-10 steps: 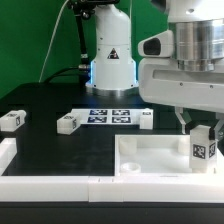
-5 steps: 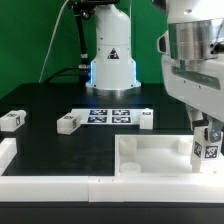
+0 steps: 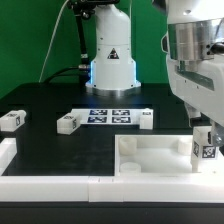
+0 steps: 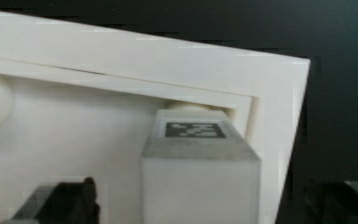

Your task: Assemble one leg

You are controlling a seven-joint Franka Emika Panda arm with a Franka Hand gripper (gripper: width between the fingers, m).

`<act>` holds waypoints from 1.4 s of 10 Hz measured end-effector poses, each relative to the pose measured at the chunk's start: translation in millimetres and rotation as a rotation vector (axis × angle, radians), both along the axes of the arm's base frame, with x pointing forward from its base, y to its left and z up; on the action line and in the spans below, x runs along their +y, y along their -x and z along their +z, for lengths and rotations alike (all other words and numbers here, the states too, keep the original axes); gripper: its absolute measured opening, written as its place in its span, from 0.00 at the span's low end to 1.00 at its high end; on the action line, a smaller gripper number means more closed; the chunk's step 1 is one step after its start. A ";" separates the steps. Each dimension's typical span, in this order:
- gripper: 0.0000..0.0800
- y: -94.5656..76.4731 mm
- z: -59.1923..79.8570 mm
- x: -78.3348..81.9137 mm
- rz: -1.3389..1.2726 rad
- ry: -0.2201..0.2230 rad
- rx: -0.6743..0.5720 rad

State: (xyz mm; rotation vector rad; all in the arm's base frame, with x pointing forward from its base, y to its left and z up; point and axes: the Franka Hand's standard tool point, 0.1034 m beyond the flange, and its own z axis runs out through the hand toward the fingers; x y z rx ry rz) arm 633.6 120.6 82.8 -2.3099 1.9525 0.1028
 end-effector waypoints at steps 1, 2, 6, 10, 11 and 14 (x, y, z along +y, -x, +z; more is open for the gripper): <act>0.75 -0.4 0.2 0.9 0.067 0.001 0.003; 0.80 0.3 0.7 1.8 0.253 0.024 0.004; 0.81 -3.4 0.6 -0.2 0.840 0.046 -0.038; 0.81 -6.1 -1.7 -1.1 1.175 0.063 -0.107; 0.81 -7.3 -2.1 -1.4 1.224 0.071 -0.122; 0.69 -7.5 -2.5 -3.9 1.377 0.078 -0.133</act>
Offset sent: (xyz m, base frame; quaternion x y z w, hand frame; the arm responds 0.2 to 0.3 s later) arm 0.0077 0.0072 0.0024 -0.0413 -0.0020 -0.2568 0.9656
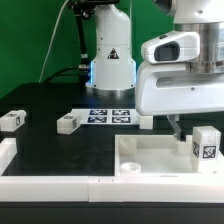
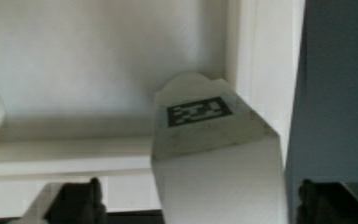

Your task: Assemble one leg

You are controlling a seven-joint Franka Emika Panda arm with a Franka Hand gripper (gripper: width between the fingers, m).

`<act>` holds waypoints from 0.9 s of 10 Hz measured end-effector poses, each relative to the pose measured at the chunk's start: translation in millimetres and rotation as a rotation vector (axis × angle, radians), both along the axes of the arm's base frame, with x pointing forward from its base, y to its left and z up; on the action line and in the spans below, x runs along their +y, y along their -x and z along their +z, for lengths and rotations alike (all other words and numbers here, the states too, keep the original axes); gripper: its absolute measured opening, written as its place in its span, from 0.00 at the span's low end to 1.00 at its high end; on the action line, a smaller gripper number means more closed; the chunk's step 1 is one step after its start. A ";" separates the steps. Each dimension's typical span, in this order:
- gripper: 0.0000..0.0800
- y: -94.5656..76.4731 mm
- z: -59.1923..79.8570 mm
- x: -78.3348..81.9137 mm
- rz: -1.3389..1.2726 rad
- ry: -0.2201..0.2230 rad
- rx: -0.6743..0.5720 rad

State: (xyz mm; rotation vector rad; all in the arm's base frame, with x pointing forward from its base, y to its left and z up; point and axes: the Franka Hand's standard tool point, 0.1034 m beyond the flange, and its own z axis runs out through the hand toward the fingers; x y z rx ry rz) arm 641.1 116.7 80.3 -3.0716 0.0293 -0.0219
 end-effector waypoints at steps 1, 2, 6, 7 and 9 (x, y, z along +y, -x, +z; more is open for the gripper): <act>0.52 0.0 0.0 0.0 0.000 0.000 0.000; 0.52 0.0 0.0 0.1 -0.002 0.000 0.000; 0.36 -0.6 -0.5 -2.5 -0.283 -0.025 0.023; 0.36 -0.6 -0.8 -3.5 -0.420 -0.033 0.034; 0.36 0.0 -1.2 -7.4 -0.689 -0.065 0.057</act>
Offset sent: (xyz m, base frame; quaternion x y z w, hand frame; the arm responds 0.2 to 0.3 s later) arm 0.0000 0.0000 0.0000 0.0000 0.0000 0.0000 1.0000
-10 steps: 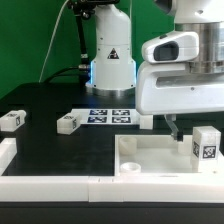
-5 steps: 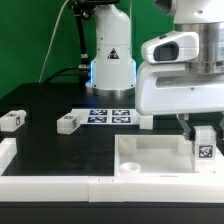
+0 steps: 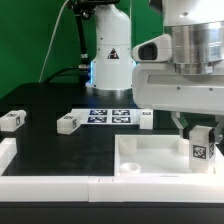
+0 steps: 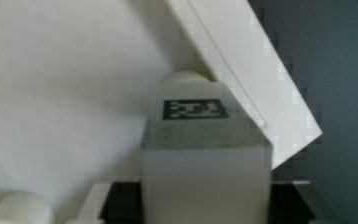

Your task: Assemble one leg

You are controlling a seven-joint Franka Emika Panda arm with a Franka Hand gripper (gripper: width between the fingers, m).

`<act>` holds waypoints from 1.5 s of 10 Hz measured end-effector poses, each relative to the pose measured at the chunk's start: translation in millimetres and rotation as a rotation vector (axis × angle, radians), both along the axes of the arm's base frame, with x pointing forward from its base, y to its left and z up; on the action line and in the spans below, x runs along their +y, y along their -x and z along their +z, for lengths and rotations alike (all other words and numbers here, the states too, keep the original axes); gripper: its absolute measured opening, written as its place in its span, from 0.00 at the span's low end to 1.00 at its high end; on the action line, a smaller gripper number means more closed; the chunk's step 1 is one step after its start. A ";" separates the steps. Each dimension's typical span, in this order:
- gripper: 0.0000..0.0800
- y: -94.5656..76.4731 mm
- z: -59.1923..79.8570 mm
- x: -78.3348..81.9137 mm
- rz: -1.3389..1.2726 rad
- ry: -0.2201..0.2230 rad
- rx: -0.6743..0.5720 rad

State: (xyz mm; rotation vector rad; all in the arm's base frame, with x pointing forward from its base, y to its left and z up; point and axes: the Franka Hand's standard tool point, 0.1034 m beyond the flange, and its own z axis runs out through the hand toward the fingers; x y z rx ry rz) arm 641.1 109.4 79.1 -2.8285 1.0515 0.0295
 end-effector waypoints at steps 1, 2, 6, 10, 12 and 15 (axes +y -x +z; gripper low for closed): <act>0.36 0.8 -0.1 -0.1 -0.153 -0.005 0.019; 0.36 1.3 -0.2 0.3 -0.232 -0.009 0.030; 0.43 3.0 -0.5 2.3 -0.564 -0.019 0.077; 0.78 2.2 2.4 3.9 -0.417 -0.011 0.072; 0.81 0.0 6.3 7.1 -0.146 0.010 0.041; 0.81 -1.4 7.1 5.8 0.216 0.024 -0.002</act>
Offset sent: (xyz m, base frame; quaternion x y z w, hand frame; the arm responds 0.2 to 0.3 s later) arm -0.0034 0.0032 -0.0094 -0.0319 0.0052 0.3181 0.9475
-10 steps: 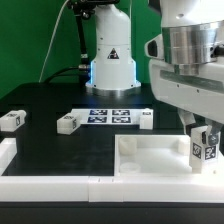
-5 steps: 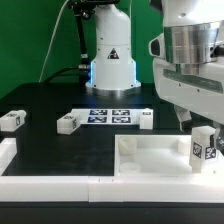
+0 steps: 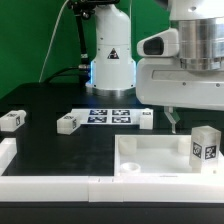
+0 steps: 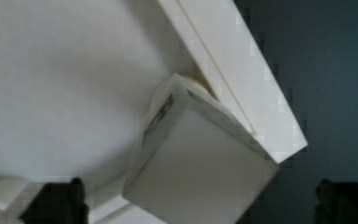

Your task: Assemble one leg

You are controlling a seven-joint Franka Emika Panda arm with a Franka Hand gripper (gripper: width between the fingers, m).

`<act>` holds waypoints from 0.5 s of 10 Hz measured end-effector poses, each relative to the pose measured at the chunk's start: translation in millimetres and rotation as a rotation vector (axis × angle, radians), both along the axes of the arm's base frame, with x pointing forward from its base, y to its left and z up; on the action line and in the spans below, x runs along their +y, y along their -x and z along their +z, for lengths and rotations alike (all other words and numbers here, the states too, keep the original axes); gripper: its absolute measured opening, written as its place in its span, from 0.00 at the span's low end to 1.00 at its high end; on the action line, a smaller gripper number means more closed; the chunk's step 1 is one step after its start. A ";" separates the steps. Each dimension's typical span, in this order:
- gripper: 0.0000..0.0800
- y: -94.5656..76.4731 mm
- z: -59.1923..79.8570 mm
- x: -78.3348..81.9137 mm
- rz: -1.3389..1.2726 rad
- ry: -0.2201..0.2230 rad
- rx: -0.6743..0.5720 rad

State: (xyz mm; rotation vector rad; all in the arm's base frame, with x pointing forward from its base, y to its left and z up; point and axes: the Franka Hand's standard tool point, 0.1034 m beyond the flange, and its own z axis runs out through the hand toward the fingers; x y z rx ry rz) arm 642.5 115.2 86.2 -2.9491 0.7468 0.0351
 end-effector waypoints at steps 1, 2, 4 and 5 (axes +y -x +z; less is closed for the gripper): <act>0.81 -0.7 0.2 -0.2 0.078 0.000 -0.012; 0.81 -0.9 -0.4 -0.1 0.191 0.006 -0.027; 0.81 -0.7 -2.2 2.3 0.377 0.033 -0.054; 0.81 -0.1 -3.7 3.3 0.458 0.041 -0.066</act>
Offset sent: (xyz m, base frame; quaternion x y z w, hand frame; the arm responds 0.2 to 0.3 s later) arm -0.0053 0.0090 -0.0032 -0.0168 0.0286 -0.2623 0.9644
